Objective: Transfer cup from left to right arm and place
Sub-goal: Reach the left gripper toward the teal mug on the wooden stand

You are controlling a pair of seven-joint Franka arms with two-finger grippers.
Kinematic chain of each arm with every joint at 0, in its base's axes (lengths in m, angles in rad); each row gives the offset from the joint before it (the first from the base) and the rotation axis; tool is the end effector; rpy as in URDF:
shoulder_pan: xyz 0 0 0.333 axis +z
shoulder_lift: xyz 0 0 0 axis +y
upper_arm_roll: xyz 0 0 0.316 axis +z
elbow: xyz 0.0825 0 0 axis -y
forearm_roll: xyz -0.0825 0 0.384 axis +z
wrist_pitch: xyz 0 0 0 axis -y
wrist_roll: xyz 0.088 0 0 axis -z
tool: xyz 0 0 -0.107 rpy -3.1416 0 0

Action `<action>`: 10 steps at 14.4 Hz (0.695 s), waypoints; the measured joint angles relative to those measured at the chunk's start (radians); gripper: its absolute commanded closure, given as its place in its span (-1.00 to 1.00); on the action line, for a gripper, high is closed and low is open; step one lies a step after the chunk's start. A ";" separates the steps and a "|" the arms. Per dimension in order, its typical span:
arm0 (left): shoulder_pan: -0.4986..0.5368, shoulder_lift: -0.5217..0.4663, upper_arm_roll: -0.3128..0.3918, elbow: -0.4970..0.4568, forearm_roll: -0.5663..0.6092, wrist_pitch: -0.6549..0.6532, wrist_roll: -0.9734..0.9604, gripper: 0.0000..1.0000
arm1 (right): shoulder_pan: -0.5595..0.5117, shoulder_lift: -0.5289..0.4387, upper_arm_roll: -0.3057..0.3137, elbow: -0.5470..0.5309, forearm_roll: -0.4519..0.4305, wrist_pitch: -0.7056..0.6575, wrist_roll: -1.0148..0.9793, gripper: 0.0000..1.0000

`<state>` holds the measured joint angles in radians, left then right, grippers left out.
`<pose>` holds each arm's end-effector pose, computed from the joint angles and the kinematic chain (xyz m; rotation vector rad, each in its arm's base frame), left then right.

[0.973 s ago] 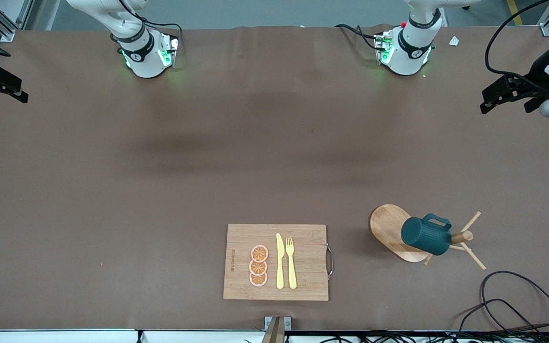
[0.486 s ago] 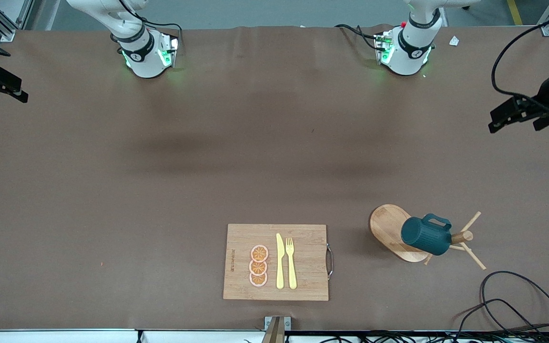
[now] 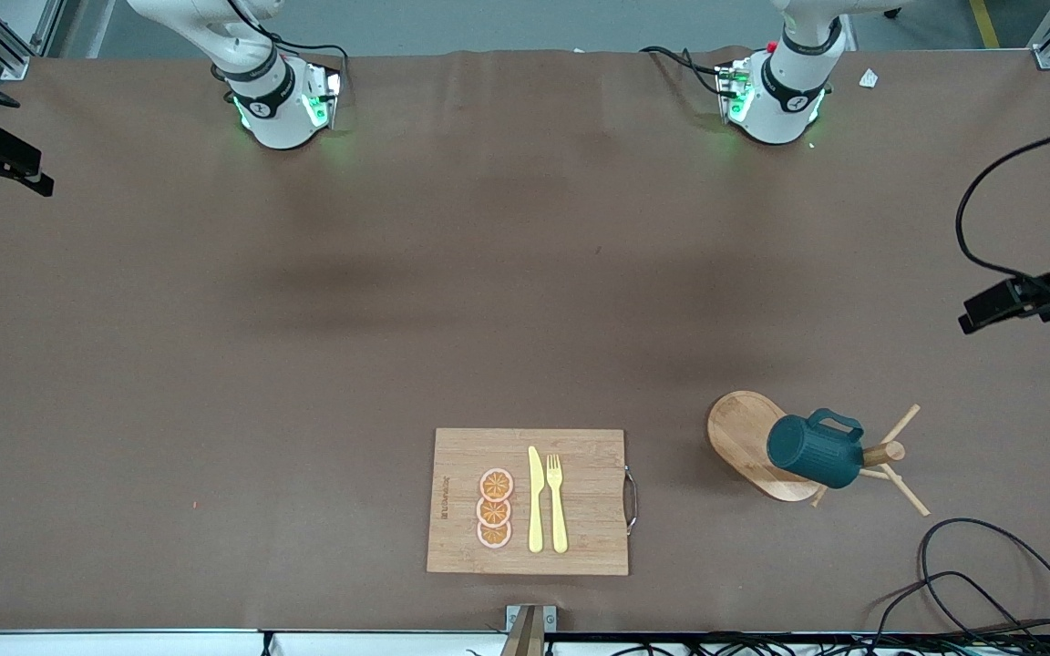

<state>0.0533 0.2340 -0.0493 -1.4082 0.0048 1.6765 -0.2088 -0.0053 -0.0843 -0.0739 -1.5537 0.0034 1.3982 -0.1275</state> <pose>0.6340 0.0066 0.5724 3.1131 0.3342 0.0528 0.5078 -0.0418 0.6627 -3.1218 -0.0769 0.1094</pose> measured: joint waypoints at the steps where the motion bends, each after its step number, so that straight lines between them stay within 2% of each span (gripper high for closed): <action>1: -0.006 0.028 -0.003 0.019 -0.001 0.011 -0.081 -1.00 | 0.000 0.000 0.000 0.000 0.000 0.000 0.000 -1.00; 4: -0.038 0.116 -0.018 0.076 -0.002 0.085 -0.299 -1.00 | 0.000 0.000 0.000 0.000 0.000 0.000 0.000 -1.00; 10: -0.067 0.209 -0.034 0.117 -0.008 0.187 -0.497 -1.00 | 0.000 0.000 0.000 0.001 0.000 -0.001 0.000 -1.00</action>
<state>-0.0135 0.4425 -0.0835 -1.2909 -0.0028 1.8637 -0.7056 -0.0053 -0.0845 -0.0735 -1.5531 0.0034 1.3973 -0.1275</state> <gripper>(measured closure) 0.000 0.000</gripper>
